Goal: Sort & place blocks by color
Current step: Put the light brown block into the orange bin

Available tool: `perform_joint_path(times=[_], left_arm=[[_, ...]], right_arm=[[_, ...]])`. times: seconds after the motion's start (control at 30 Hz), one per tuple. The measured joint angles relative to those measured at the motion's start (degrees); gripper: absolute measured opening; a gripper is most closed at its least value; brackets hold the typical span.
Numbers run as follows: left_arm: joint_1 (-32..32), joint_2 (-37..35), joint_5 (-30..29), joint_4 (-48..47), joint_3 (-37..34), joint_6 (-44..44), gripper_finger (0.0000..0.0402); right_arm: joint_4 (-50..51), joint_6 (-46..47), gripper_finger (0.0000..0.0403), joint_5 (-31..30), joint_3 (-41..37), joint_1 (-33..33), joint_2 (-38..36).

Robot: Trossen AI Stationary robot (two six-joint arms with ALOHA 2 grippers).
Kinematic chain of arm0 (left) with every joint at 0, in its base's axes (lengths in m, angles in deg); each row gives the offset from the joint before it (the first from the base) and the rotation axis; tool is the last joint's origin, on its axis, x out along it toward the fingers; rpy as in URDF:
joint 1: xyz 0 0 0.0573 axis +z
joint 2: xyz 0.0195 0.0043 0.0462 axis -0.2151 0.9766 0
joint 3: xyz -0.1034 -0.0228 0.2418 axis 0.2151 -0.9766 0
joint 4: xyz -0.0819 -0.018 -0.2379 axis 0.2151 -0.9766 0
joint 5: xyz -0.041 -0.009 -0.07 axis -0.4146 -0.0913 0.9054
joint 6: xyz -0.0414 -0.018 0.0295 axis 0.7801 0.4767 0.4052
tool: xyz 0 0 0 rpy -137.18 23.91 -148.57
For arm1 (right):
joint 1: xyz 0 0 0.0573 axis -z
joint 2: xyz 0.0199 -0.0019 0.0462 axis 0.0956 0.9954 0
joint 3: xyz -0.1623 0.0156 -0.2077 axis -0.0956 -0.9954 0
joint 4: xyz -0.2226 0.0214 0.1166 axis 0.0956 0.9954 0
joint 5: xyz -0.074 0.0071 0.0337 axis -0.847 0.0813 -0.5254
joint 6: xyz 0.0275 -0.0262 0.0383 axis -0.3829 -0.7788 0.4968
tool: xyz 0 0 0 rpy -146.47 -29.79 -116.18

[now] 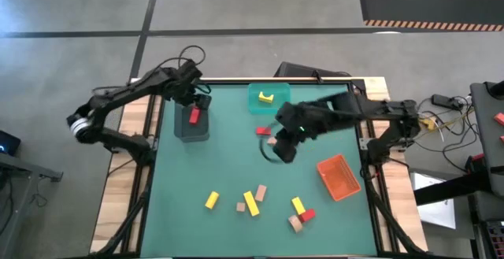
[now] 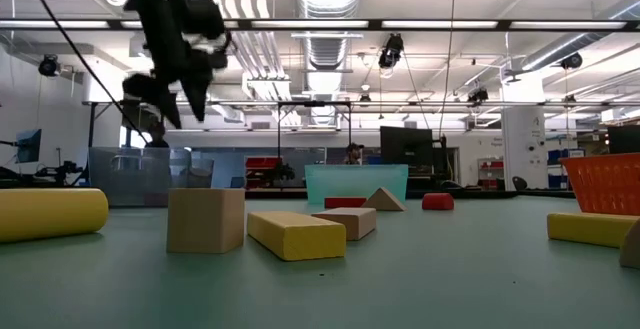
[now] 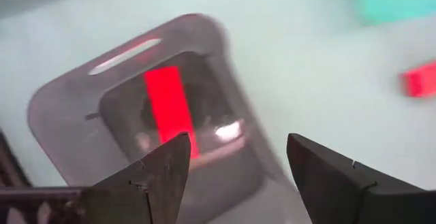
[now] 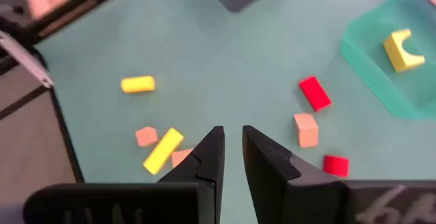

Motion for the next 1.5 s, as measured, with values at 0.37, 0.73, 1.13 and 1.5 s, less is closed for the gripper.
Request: perform_joint_path(times=[0.37, 0.73, 1.13, 1.5], left_arm=[[-13.87, -15.23, 0.16, 0.94, 0.00, 4.94, 0.0228], [-22.14, -20.30, 0.03, 9.38, 0.00, 9.14, 0.0228], [-28.41, -18.18, 0.08, 21.11, 0.00, 9.12, 0.0228], [-28.59, -14.16, 0.05, 23.45, 0.00, 11.99, 0.0228]], right_arm=[[-0.25, -24.85, 0.0043, 7.63, -0.93, 9.66, 7.16], [-21.95, -34.63, 0.0028, 7.67, -23.08, 11.40, 3.83], [-39.71, -33.55, 0.0009, 7.38, -47.28, 12.98, -1.77], [-50.51, -32.02, 0.0009, 10.13, -57.83, 17.74, -1.79]])
